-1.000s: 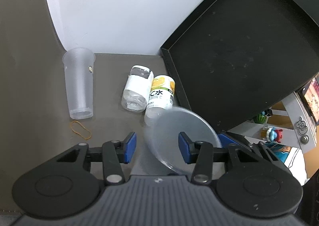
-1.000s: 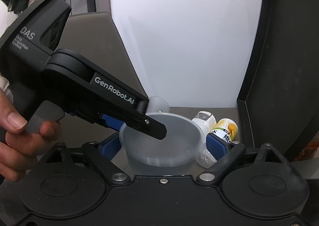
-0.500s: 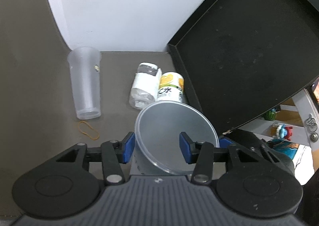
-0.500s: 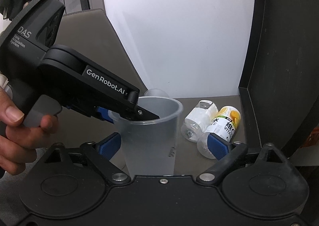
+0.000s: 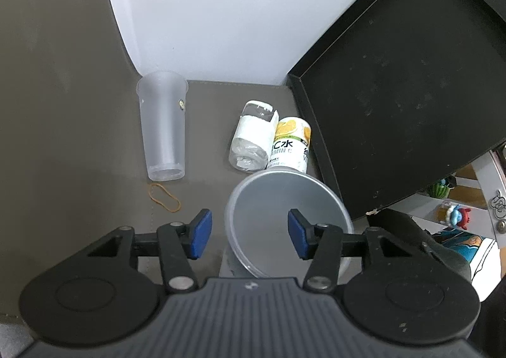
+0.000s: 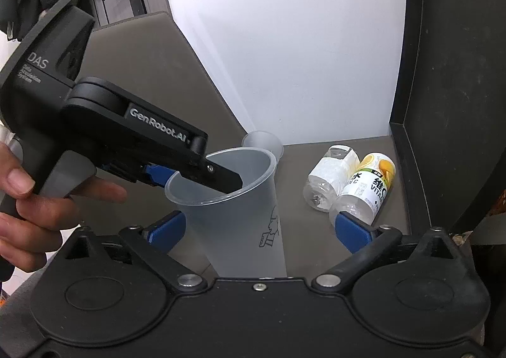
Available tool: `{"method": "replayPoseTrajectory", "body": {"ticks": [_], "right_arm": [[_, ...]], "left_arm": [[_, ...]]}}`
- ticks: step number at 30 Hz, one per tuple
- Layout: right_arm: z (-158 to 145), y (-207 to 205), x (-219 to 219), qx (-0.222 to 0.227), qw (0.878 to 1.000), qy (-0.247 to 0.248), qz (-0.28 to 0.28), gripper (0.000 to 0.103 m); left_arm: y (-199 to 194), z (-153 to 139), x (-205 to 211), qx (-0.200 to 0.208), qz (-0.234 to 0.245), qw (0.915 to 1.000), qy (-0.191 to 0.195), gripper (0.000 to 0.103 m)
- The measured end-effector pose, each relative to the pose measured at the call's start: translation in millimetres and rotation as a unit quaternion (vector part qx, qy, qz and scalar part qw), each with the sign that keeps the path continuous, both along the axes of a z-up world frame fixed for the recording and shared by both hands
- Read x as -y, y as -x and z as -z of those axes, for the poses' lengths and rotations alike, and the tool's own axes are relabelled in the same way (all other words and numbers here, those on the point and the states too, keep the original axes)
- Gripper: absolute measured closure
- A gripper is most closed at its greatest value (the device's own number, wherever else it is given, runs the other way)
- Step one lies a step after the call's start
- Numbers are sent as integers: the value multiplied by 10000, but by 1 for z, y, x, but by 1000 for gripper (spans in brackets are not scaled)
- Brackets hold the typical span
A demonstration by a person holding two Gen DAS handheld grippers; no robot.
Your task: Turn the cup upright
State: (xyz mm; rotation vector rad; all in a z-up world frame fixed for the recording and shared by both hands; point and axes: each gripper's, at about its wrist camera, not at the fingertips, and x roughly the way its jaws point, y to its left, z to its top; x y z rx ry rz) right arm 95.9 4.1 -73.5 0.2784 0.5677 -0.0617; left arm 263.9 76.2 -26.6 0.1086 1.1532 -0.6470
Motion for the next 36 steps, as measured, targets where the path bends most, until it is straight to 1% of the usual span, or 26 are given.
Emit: {"method": "replayPoseTrajectory", "body": {"ticks": [2, 7, 9, 11, 14, 15, 17, 20, 25, 27, 36], "right_arm": [[0, 1, -1, -34, 10000, -40, 12, 0], [-1, 1, -2, -78, 9999, -85, 39, 0], [-3, 2, -4, -57, 9999, -82, 56, 0], [-4, 2, -3, -46, 9999, -100, 69, 0], [-5, 3, -3, -25, 9999, -127, 101, 0], [-6, 3, -2, -22, 9998, -137, 116, 0], [-7, 5, -3, -19, 9998, -153, 126, 0], [-8, 7, -3, -8, 9998, -160, 134, 0], [-12, 9, -3, 3, 9998, -130, 149, 0], [-14, 11, -3, 2, 9997, -155, 173, 0], [-26, 24, 11, -19, 9980, -400, 495, 0]], "left_arm": [[3, -3, 0, 110, -6, 9999, -40, 46], [10, -8, -7, 277, -127, 9995, 25, 44], [14, -10, -10, 393, -193, 9990, 30, 41], [20, -14, -13, 575, -194, 9981, 38, 39], [31, -23, -18, 1068, -347, 9937, -5, 38], [33, -25, -20, 1148, -397, 9926, -2, 38], [35, -29, -24, 1172, -532, 9917, -44, 37], [40, -36, -30, 1239, -625, 9903, 78, 37], [50, -44, -39, 1201, -628, 9905, 230, 37], [54, -45, -41, 1215, -653, 9902, 232, 37], [65, -44, -57, 980, -692, 9924, 268, 37]]}}
